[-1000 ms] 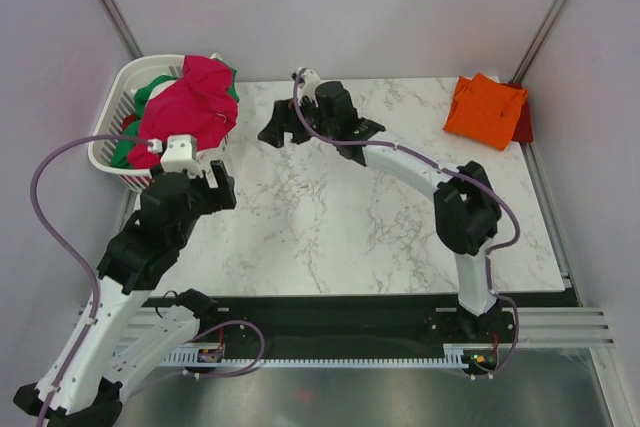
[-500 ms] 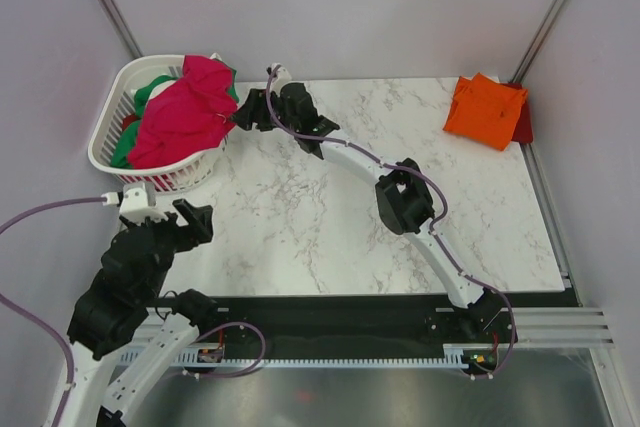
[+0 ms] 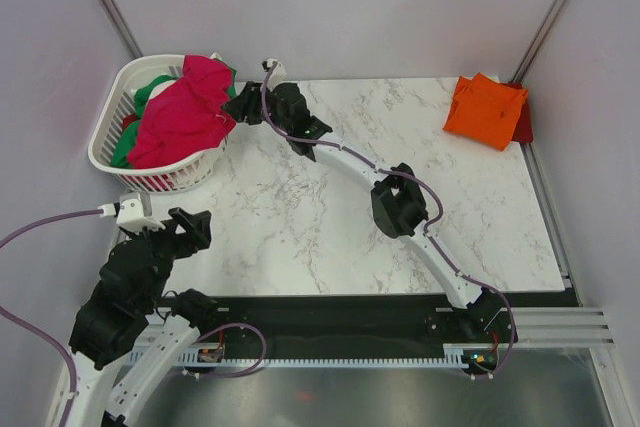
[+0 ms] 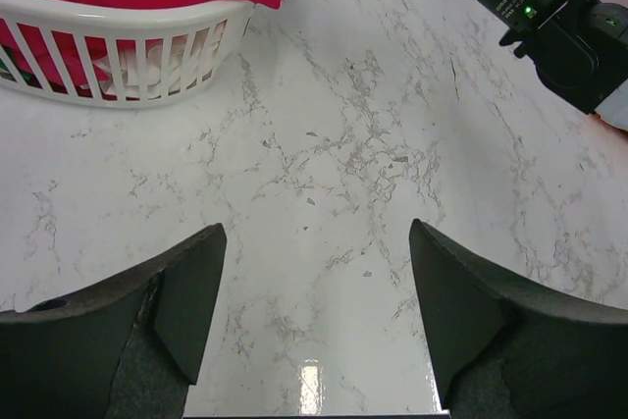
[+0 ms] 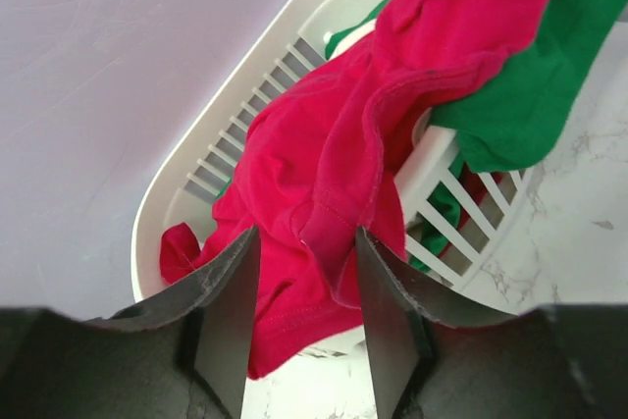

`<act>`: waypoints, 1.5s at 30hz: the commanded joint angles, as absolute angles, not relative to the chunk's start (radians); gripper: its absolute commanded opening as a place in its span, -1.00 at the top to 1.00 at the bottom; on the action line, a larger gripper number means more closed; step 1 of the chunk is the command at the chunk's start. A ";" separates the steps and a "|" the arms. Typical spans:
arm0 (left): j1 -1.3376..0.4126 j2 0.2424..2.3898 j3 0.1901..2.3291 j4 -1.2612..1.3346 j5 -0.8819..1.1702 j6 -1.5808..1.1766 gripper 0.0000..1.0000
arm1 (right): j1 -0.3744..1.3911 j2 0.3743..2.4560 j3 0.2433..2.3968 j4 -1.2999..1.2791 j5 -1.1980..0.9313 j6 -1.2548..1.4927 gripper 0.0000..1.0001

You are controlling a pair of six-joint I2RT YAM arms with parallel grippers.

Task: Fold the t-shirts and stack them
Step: Grab the tshirt from the pile, then move the tshirt to the center of the board

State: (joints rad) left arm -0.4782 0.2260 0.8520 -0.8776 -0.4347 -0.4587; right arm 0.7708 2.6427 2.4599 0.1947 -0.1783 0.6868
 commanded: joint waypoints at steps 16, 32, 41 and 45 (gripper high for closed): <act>-0.434 0.230 0.841 -0.819 -0.410 -0.469 -0.66 | 0.779 2.668 2.499 0.224 -0.127 0.726 1.00; -0.417 0.244 0.834 -0.808 -0.402 -0.460 -0.66 | 0.474 1.741 2.041 0.021 0.043 0.452 1.00; -0.416 0.252 0.834 -0.807 -0.399 -0.459 -0.65 | 0.324 1.384 1.354 -0.307 0.307 0.452 -0.96; -0.416 0.281 0.841 -0.804 -0.377 -0.454 -0.64 | 0.298 1.284 1.166 -0.356 0.382 0.440 -0.96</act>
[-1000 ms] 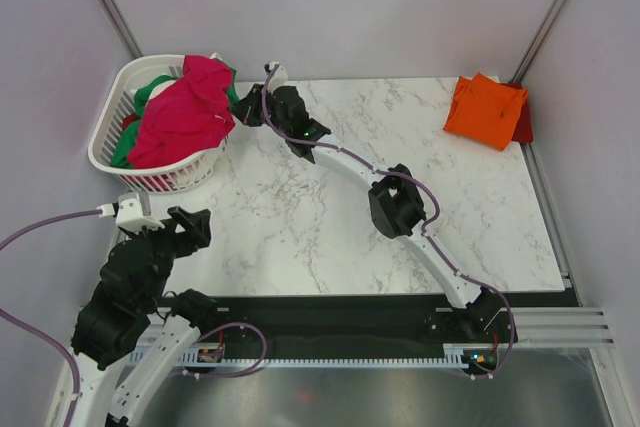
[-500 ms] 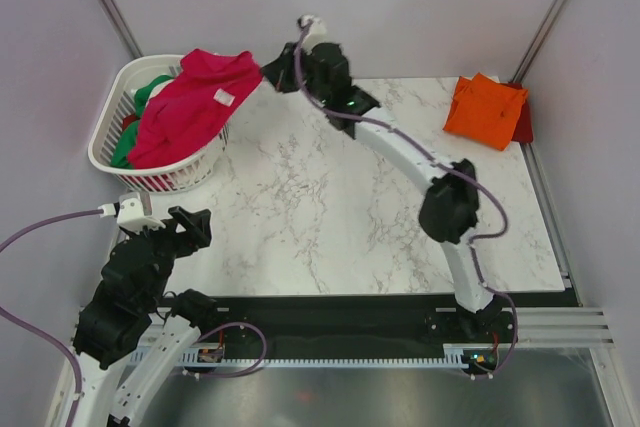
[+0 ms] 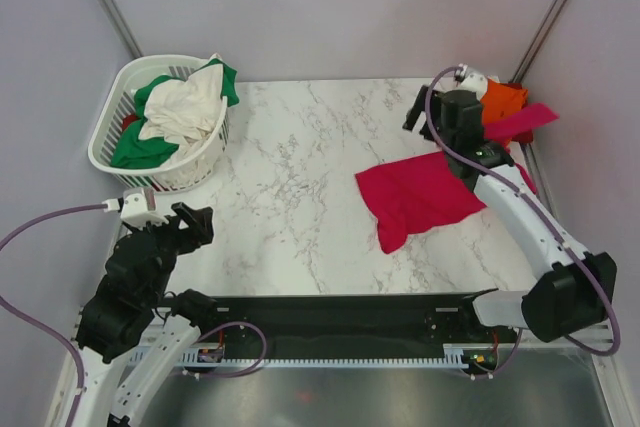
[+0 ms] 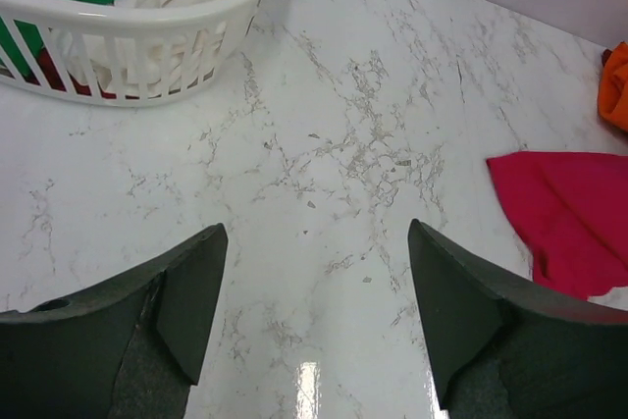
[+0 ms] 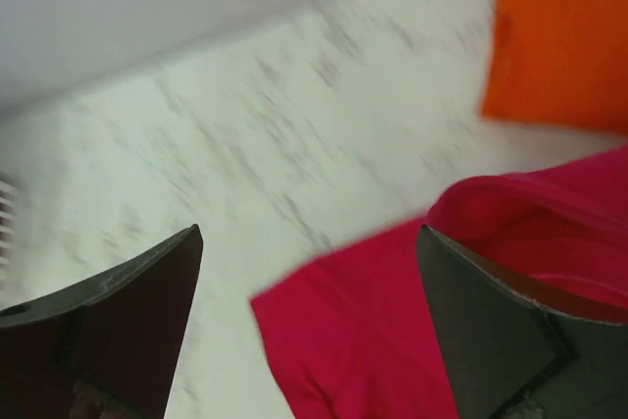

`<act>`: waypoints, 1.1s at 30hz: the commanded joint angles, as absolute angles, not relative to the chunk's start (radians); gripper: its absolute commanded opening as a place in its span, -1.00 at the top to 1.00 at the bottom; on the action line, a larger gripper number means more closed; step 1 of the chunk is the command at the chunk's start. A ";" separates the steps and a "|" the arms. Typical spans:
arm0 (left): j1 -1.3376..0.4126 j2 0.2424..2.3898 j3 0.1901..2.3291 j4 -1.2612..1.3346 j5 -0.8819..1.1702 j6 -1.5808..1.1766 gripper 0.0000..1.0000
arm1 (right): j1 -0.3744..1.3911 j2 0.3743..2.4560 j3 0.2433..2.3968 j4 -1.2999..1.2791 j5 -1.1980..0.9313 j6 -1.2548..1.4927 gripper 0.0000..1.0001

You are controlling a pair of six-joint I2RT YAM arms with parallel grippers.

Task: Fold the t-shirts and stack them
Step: Move the tshirt to the center of the board, then flatten the tshirt out

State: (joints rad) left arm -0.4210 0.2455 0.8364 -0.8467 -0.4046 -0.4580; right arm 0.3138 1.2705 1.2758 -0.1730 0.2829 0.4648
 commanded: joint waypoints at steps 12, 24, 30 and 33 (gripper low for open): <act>-0.434 0.760 0.887 -0.763 -0.109 -0.526 -0.52 | 0.275 1.189 1.149 -0.503 0.448 0.382 -0.96; -0.776 1.604 1.142 -0.287 0.044 -0.638 -0.63 | 0.264 0.980 1.084 -0.604 0.315 0.460 -0.96; -0.853 1.937 1.458 -0.265 0.103 -0.618 -0.66 | 0.262 0.904 1.046 -0.658 0.238 0.469 -0.96; -0.876 2.074 1.604 -0.265 0.123 -0.606 -0.69 | 0.264 0.876 1.046 -0.681 0.226 0.468 -0.96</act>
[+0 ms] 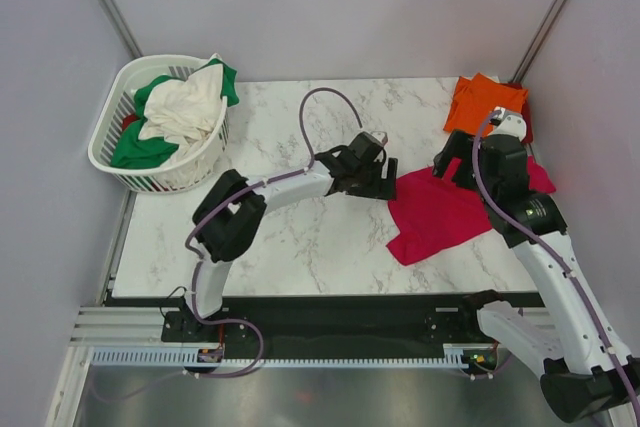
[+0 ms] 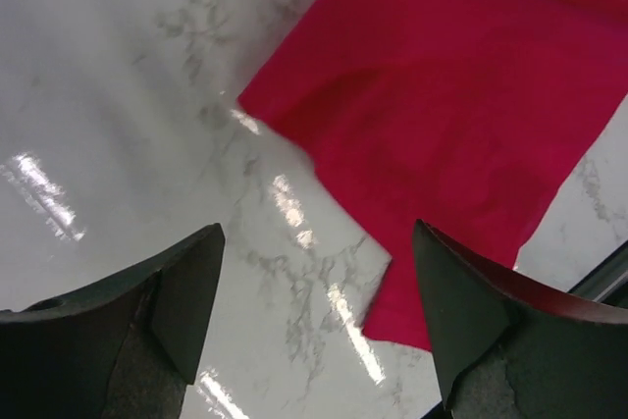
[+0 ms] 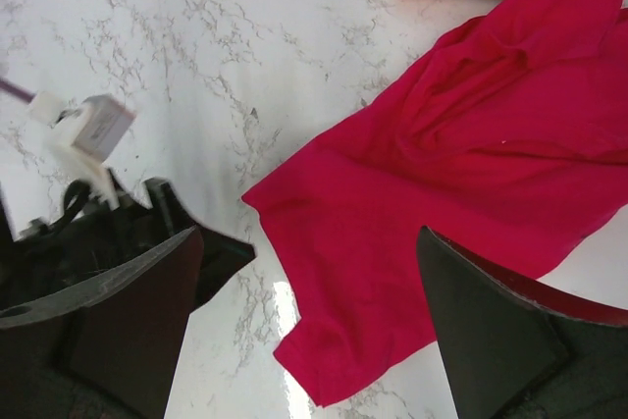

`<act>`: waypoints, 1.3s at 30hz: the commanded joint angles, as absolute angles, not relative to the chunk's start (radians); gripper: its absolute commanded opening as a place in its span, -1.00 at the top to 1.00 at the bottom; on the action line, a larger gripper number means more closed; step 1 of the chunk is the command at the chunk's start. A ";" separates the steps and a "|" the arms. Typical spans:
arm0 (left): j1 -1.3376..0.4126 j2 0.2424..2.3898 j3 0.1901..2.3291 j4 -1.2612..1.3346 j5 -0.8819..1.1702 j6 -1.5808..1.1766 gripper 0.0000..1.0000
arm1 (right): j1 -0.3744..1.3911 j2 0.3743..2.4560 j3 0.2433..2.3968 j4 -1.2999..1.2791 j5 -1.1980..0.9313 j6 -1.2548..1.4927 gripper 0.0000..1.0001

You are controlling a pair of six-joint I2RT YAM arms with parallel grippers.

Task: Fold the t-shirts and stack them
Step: Flatten the tshirt out

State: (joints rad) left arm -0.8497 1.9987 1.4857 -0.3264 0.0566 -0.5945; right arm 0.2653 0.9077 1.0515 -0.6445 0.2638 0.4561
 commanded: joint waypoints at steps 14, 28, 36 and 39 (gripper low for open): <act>-0.893 2.335 1.828 -0.310 0.100 -0.621 -0.56 | 0.262 0.835 1.108 -0.744 0.209 0.414 -0.96; -0.881 1.942 1.972 -0.503 -0.096 -0.519 0.95 | 0.264 0.818 1.149 -0.749 0.290 0.399 -0.96; -0.610 1.854 2.073 -0.653 -0.156 -0.469 0.93 | 0.264 0.877 1.177 -0.718 0.278 0.414 -0.96; -0.464 1.989 2.022 -0.670 -0.080 -0.466 -0.20 | 0.264 0.879 1.129 -0.712 0.244 0.425 -0.96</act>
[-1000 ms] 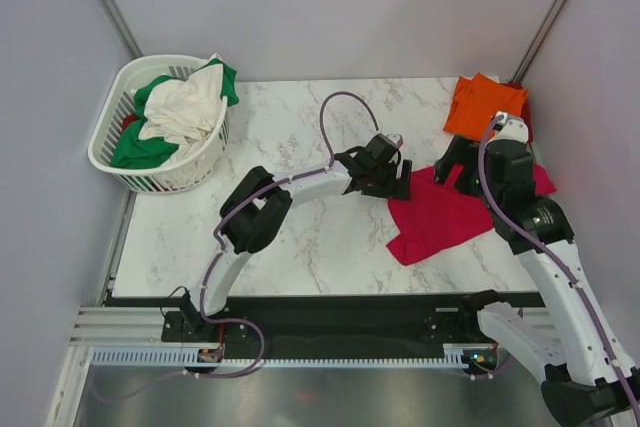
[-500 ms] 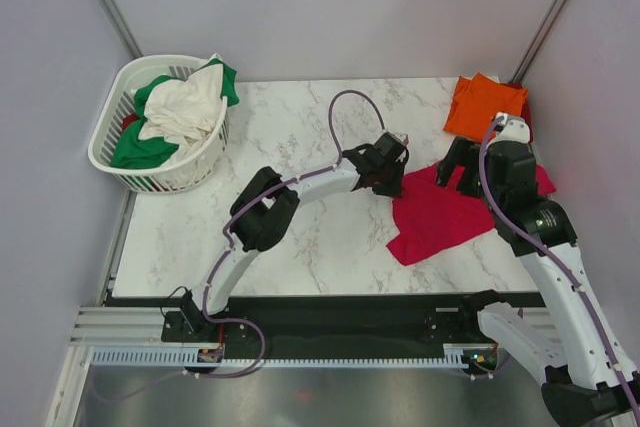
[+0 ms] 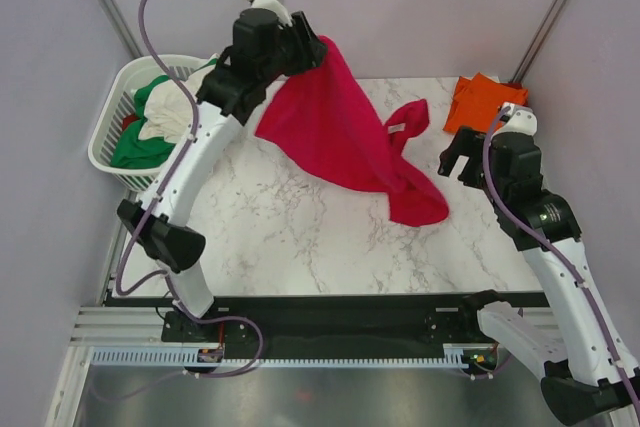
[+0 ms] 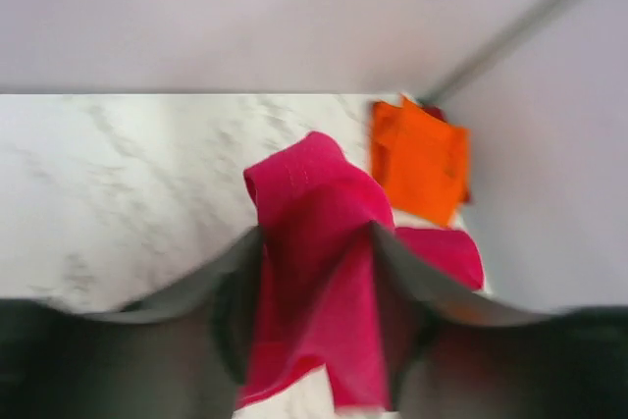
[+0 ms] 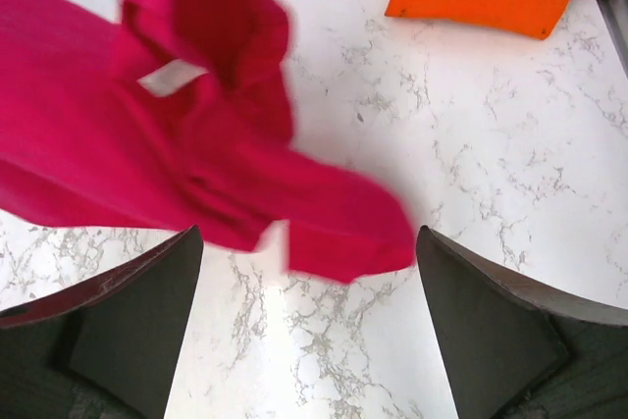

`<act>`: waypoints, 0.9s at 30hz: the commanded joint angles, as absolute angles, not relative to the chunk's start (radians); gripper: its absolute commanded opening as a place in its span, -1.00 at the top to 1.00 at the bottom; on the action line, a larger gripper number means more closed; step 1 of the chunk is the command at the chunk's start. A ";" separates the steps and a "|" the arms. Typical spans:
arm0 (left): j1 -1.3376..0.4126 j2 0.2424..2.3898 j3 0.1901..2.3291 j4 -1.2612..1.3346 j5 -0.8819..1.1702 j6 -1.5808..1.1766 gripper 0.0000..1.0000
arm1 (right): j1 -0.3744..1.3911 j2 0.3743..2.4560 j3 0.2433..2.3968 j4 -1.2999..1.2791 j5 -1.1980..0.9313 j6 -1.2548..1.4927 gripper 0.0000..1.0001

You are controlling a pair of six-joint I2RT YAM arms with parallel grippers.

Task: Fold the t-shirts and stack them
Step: Flatten the tshirt out

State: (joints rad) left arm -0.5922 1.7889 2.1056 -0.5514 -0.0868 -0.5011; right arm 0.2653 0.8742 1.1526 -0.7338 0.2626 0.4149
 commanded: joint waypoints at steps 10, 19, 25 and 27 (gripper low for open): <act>-0.426 1.934 1.666 -0.675 0.009 -0.460 -0.45 | 0.264 0.880 0.962 -0.654 0.177 0.442 -0.96; -0.442 1.787 1.556 -0.672 -0.043 -0.457 -0.40 | 0.383 1.120 0.779 -0.417 -0.100 0.520 -0.96; -0.448 1.646 1.461 -0.670 -0.064 -0.462 -0.48 | 0.544 1.322 0.778 -0.319 -0.091 0.523 -0.96; -0.448 1.620 1.410 -0.670 -0.064 -0.462 -0.48 | 0.549 1.353 0.779 -0.299 -0.075 0.522 -0.96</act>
